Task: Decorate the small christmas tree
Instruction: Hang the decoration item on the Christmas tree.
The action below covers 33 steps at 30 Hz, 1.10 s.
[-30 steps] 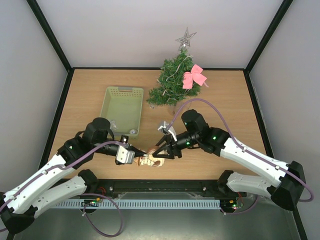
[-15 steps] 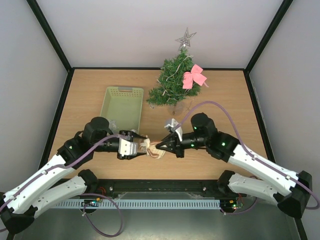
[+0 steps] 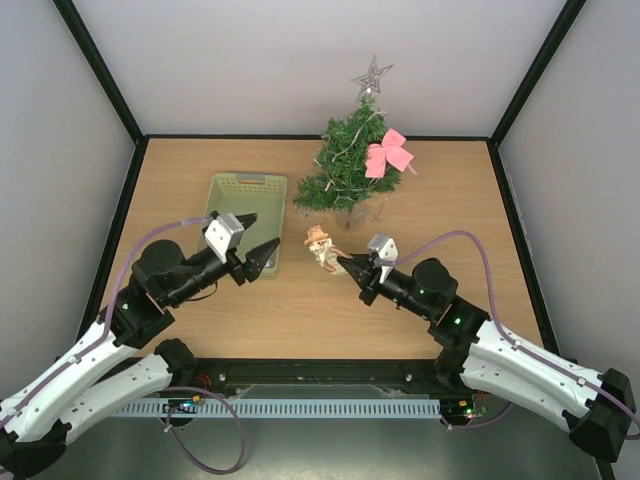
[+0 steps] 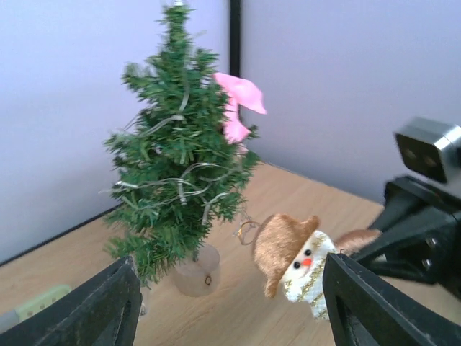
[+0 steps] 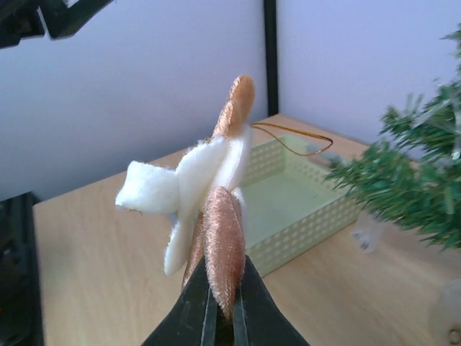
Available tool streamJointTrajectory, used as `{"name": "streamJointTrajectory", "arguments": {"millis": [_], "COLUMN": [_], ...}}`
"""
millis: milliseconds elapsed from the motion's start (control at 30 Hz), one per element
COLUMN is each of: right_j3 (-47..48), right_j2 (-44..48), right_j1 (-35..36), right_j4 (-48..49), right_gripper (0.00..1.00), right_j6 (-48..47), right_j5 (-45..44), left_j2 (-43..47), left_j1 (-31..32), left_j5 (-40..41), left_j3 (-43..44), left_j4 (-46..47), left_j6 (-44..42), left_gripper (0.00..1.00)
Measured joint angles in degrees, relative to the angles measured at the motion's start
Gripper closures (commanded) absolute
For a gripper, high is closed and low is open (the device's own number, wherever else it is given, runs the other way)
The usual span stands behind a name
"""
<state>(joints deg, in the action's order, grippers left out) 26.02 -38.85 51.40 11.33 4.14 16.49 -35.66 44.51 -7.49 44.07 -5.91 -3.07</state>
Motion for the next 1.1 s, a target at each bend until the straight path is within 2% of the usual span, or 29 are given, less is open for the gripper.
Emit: {"name": "streamJointTrajectory", "arguments": {"millis": [133,267,433,633,933,1100], "right_j3": [-4.24,-6.27,-6.58,-6.58,-9.05,-11.32], "right_j2": [0.28,-0.9,-4.46,-7.93,-11.82,-10.12], "right_j1": [0.0,0.0,0.02,1.66,3.19,5.53], "right_j4": [9.51,18.62,25.88,28.59,31.65,30.77], "right_gripper": [0.98,0.98,0.98,0.98,0.98,0.98], "right_j6": [-1.2,-2.8,-6.34,-13.07,-16.22,-25.14], "right_j5": [-4.0,-5.38,-6.67,-9.9,-13.38,-15.15], "left_j2": [0.85,1.55,-1.9,-9.62,-12.2,-15.61], "left_j1": [0.0,0.0,0.0,0.0,-1.25,-4.63], "left_j5": [3.91,3.78,2.21,-0.28,0.26,-1.81], "left_j3": [-2.78,-6.38,-6.21,-3.91,-0.46,5.7], "left_j4": [4.09,8.31,10.99,10.69,6.95,0.35], "left_j6": [9.9,19.02,26.29,31.28,33.16,33.68], "left_gripper": [0.31,0.36,0.4,0.41,0.41,0.51]}}
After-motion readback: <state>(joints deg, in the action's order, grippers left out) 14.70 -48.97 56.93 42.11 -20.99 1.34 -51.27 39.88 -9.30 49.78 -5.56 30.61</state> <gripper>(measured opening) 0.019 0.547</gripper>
